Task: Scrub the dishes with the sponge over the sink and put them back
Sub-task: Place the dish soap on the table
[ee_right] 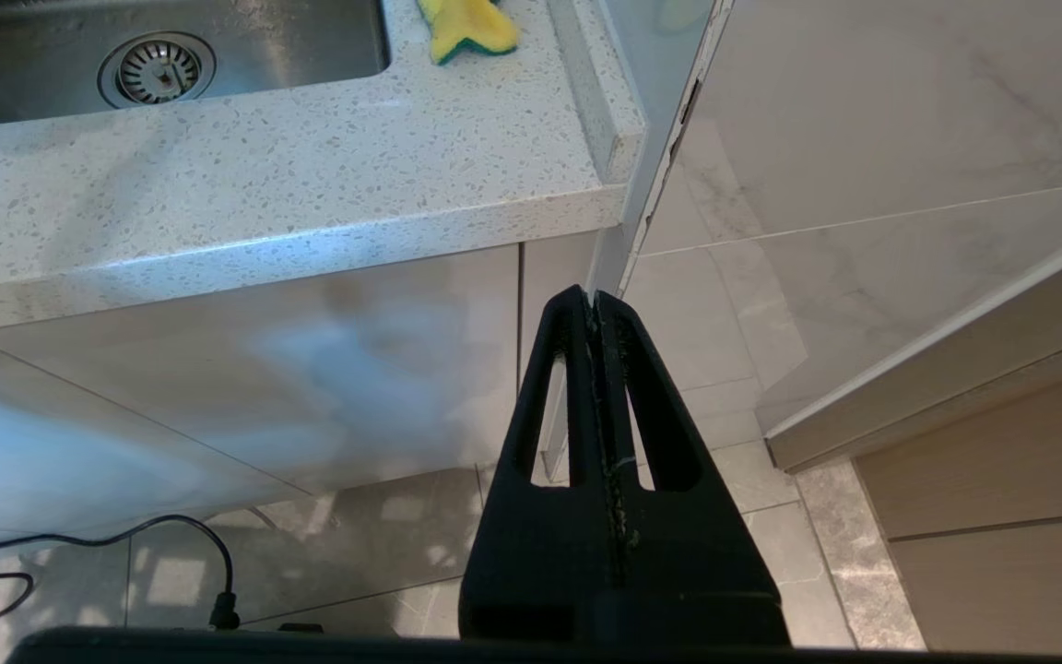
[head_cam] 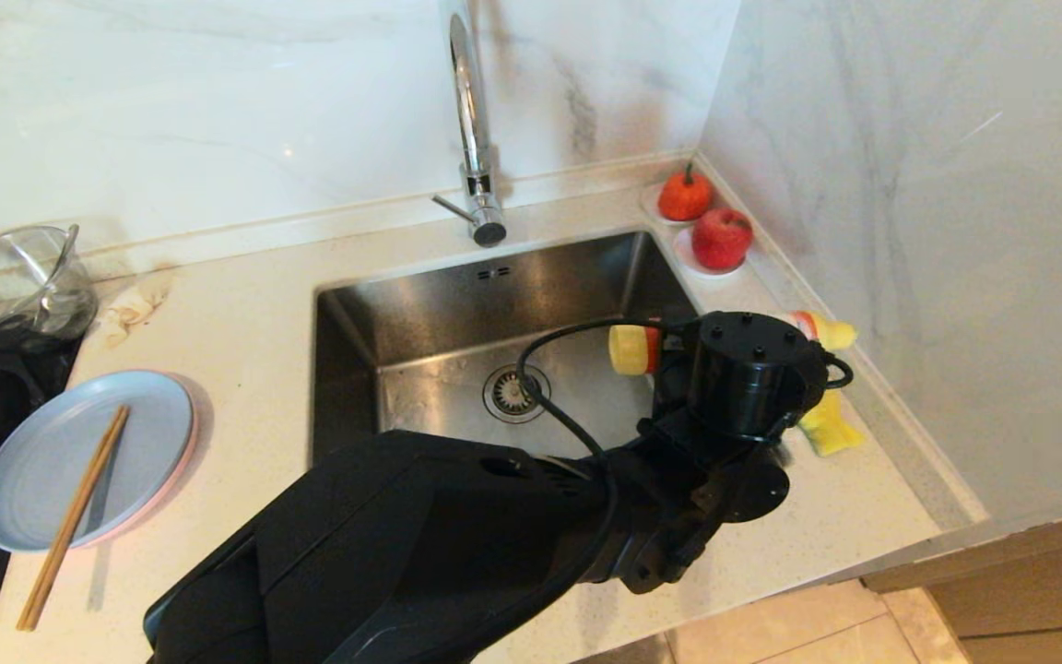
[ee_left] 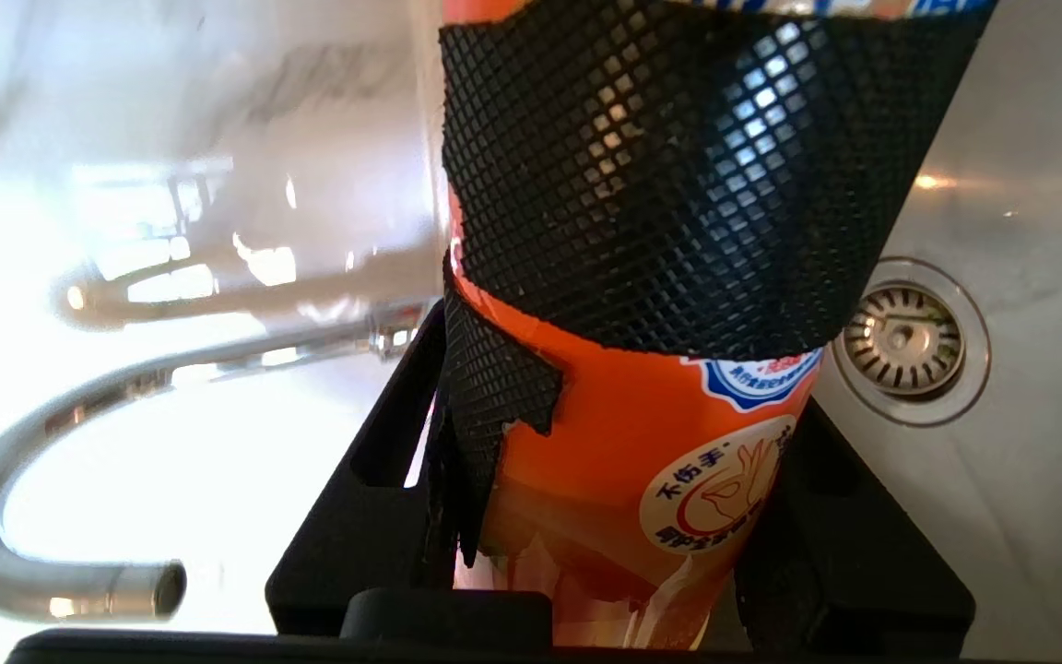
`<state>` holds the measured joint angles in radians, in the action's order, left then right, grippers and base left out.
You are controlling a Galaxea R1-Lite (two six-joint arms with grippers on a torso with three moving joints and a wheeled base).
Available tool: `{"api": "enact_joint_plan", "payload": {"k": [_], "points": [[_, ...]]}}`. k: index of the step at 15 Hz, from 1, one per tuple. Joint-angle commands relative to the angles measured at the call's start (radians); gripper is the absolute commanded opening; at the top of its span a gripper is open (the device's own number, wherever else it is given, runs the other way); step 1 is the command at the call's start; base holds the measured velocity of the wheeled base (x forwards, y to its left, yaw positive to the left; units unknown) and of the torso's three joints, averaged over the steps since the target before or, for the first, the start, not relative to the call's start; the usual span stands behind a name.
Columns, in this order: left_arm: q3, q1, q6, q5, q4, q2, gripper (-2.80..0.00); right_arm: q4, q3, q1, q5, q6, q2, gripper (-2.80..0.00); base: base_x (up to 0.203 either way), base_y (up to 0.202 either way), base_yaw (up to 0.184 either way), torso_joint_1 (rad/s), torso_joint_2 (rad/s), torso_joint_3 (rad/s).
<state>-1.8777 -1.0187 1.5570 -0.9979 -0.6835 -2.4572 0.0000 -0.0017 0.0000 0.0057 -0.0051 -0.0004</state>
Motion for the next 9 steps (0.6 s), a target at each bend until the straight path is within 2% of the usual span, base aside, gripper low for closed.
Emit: {"api": "enact_joint_plan", "payload": {"k": [1, 9], "points": [[-0.003, 0.0, -0.005, -0.048, -0.014, 0.03, -2.8, 0.0, 0.001, 0.0, 0.0, 0.0, 0.0, -2.8, 0.0, 0.0, 0.0, 0.0, 0.0, 0.0], [-0.005, -0.031, -0.076, -0.053, -0.025, 0.182, -2.8, 0.0, 0.001, 0.0, 0.0, -0.001, 0.0, -2.8, 0.0, 0.0, 0.0, 0.0, 0.0, 0.0]]}}
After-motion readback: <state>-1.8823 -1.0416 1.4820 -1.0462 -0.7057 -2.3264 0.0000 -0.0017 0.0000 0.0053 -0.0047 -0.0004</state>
